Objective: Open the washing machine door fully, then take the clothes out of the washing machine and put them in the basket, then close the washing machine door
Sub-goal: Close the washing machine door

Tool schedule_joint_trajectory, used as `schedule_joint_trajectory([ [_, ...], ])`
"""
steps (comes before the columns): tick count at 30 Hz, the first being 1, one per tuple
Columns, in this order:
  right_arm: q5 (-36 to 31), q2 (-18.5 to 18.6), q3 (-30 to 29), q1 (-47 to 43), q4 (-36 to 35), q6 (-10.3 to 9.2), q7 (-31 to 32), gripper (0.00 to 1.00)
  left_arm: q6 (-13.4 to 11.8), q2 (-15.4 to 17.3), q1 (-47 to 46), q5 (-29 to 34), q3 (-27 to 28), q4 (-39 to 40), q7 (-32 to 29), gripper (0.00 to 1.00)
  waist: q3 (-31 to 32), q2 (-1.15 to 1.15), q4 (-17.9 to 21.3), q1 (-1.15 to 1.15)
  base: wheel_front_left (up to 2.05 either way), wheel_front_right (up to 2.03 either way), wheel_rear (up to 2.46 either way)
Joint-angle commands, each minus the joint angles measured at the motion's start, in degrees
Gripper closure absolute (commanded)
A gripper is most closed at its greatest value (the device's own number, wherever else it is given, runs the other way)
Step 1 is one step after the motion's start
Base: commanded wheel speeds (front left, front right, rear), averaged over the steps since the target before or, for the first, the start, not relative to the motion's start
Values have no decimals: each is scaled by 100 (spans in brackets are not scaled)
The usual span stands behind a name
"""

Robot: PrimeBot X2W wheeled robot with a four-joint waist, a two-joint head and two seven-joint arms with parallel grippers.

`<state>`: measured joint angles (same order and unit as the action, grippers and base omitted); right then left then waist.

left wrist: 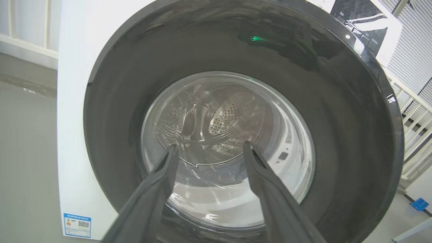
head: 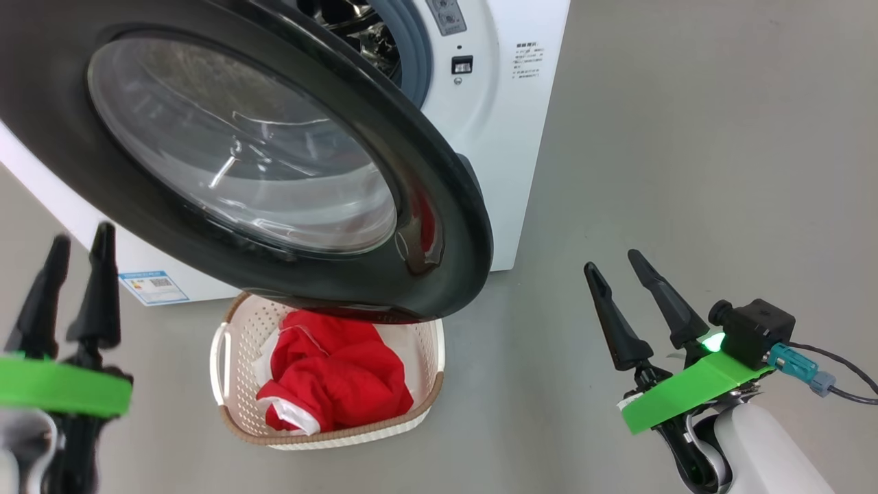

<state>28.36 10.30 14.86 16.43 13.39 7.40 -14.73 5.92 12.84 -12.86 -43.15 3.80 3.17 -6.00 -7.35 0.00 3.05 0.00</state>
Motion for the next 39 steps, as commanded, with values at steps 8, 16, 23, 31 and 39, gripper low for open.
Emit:
schedule_joint_trajectory([
  [8, 22, 55, 154, -15, -129, 9, -27, 0, 74, 115, 522, 513, 227, -150, 910, 0, 74, 0, -13, 0, 0, 0, 0],
  [16, 28, 90, 176, -38, -113, 9, -27, 0, -100, -28, 825, 912, 172, -392, 1443, 0, 126, 0, -59, 0, 0, 0, 0],
  [23, 33, 129, 193, -63, -107, 9, -27, 0, -146, -78, 1000, 1308, 21, -542, 1829, 0, 161, 0, -125, 0, 0, 0, 0],
  [31, 35, 156, 170, -54, -131, 9, -27, 0, -268, -224, 1064, 1638, -106, -495, 2007, 0, 104, 0, -185, 0, 0, 0, 0],
  [39, 29, 167, 171, -27, -114, 9, -27, 0, -269, -273, 1041, 1830, -222, -501, 2058, 0, 96, 0, -199, 0, 0, 0, 0],
])
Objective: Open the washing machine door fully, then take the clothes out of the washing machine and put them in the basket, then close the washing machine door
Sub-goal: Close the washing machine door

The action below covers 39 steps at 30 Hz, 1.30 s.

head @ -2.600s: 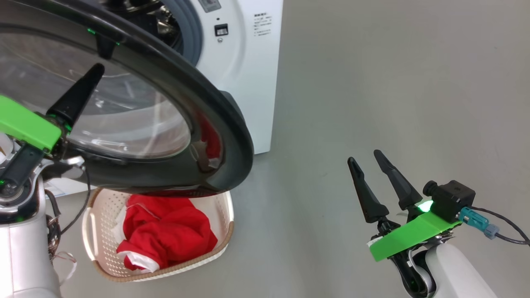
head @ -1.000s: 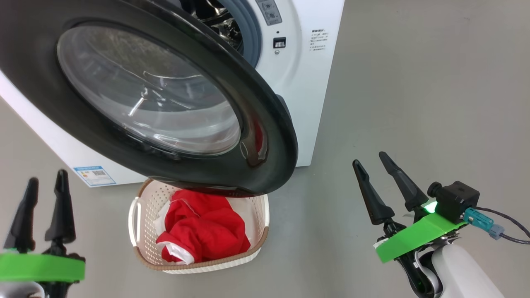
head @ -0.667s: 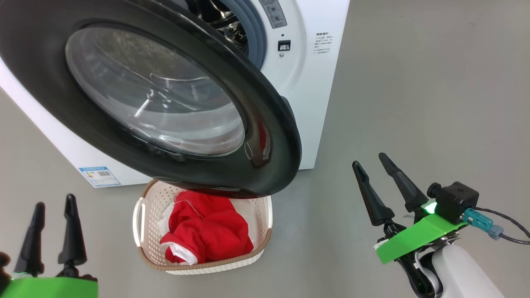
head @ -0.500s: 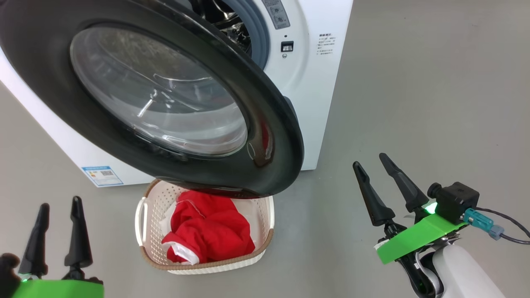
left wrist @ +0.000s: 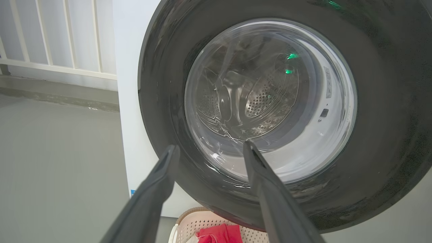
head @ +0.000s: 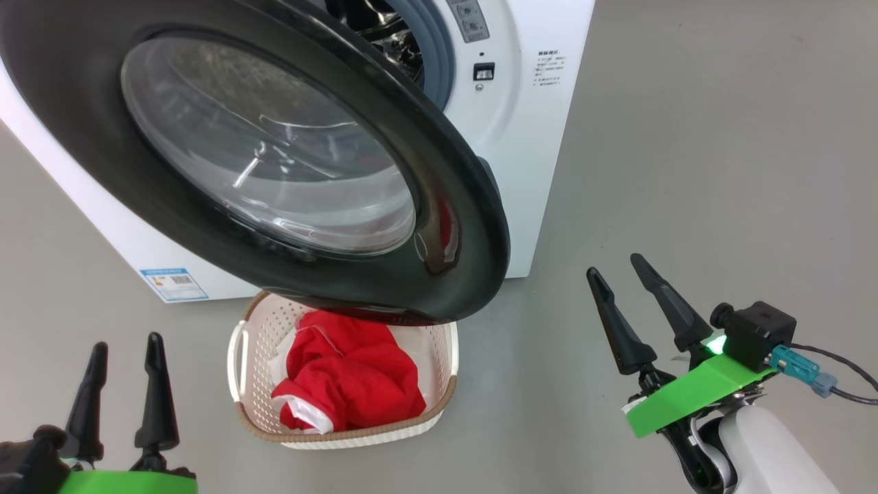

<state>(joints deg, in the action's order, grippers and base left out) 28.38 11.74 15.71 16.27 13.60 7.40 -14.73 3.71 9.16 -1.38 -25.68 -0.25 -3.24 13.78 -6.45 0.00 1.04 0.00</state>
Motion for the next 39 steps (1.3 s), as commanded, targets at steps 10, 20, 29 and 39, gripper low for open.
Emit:
schedule_joint_trajectory([
  [10, 39, 12, 94, -12, -118, 9, -27, 0, -80, 72, -101, 131, 163, 143, 97, 0, 44, 0, 30, 0, 0, 0, 0],
  [20, 35, 6, 59, -25, -131, 9, -27, 0, -112, 64, -109, 125, 115, 167, 99, 0, 43, 0, 42, 0, 0, 0, 0],
  [29, 50, 15, 31, -19, -223, 9, -27, 100, -150, 67, -100, 112, 71, 222, 95, 0, 14, 0, -51, 0, 0, 0, 0],
  [39, 190, -2, -5, 167, -712, 9, -27, 100, -177, 58, -111, 74, 37, 237, 94, 0, -34, 0, -226, 0, 0, 0, 0],
])
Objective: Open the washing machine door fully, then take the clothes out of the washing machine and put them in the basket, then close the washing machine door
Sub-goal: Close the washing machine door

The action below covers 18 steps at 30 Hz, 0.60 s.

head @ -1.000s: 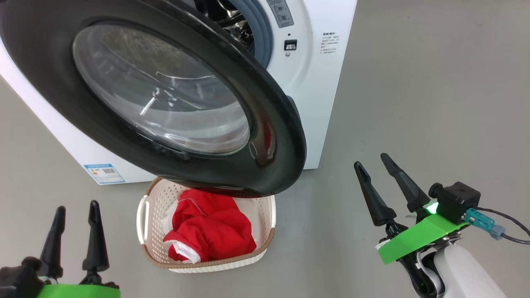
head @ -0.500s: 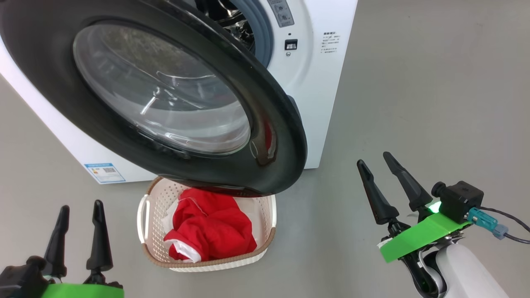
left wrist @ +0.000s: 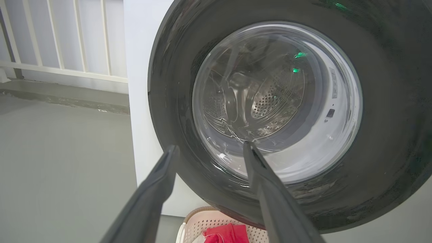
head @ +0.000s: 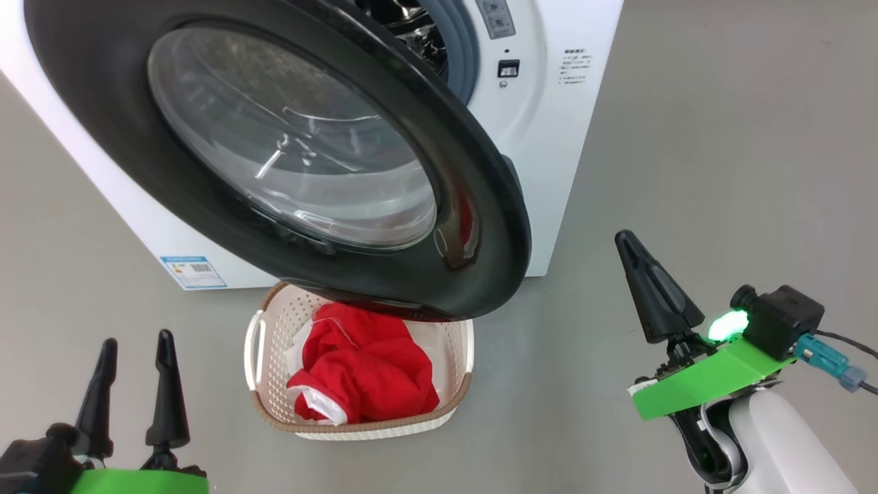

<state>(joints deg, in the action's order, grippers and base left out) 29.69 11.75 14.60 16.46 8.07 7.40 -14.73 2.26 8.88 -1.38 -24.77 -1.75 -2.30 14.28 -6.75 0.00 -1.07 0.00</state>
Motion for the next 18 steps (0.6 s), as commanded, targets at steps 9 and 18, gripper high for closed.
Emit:
schedule_joint_trajectory([
  [9, 169, -32, 430, 404, -942, 9, -27, 100, -29, 63, -145, -21, 142, 99, 52, 0, -45, 0, -176, 0, 0, 0, 0],
  [18, 78, 94, 1031, 558, -1010, 9, -27, 100, -8, 39, -185, -15, 88, 57, 58, 0, -120, 0, -404, 0, 0, 0, 0],
])
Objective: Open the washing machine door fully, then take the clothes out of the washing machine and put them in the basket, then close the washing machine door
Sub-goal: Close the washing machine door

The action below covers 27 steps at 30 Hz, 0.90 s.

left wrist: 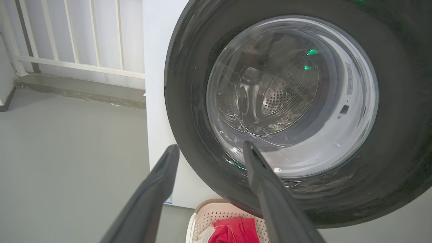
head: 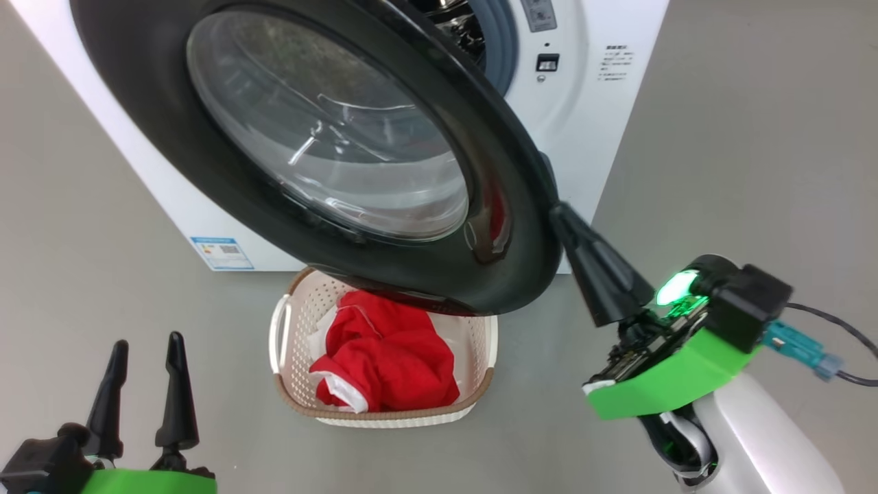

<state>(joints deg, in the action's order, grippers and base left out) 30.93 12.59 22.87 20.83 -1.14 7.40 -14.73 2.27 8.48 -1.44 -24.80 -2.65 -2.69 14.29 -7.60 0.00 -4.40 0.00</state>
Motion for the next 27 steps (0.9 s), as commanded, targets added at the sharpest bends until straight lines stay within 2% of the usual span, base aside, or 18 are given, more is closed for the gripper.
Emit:
schedule_joint_trajectory([
  [1, -46, 11, 203, 121, -89, 9, -27, 100, -9, 80, -179, -12, 178, 95, 57, 0, -35, 0, -70, 0, 0, 0, 0],
  [2, -98, 72, 389, 136, 58, 9, -27, 100, -1, 69, -186, -15, 173, 84, 59, 0, -57, 0, -122, 0, 0, 0, 0],
  [12, -155, 229, 721, 240, 930, 9, -27, 100, 45, 31, -249, -13, 164, 28, 65, 0, -228, 0, -354, 0, 0, 0, 0],
  [19, -141, 245, 710, 449, 1389, 9, -27, 100, 84, 44, -346, -1, 194, 28, 68, 0, -436, 0, -488, 0, 0, 0, 0],
  [27, -177, 238, 445, 597, 1696, 9, -27, 100, 103, 33, -466, 23, 214, 22, 70, 0, -663, 0, -629, 0, 0, 0, 0],
])
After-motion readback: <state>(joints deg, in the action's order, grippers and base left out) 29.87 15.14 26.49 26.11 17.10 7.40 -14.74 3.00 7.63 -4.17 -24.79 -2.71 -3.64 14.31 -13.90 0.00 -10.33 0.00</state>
